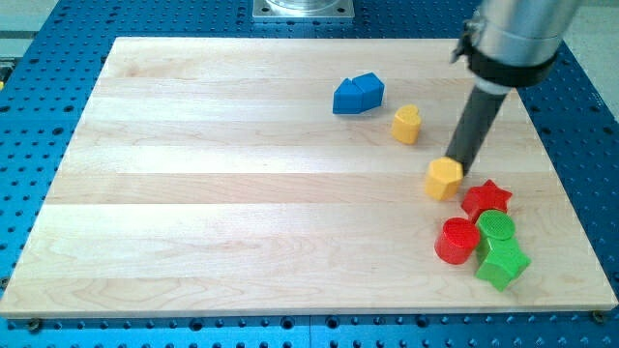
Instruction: Push yellow blocks into the group of blocks
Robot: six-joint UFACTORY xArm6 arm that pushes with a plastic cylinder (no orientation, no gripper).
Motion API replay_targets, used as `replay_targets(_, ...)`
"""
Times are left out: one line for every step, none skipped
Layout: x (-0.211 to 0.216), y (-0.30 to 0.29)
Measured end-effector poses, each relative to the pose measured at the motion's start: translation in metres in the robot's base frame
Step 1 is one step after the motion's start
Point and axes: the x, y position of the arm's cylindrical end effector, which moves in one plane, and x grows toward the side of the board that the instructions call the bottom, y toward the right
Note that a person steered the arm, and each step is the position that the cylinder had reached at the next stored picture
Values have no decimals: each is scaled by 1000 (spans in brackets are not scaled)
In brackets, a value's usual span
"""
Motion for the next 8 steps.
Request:
replay_targets(-22,9)
replay_targets(-18,-49)
replay_targets(10,-33)
replay_targets(35,-33)
replay_targets(40,-53)
replay_targets(27,-122)
replay_targets(-26,-146)
replay_targets(-83,-95)
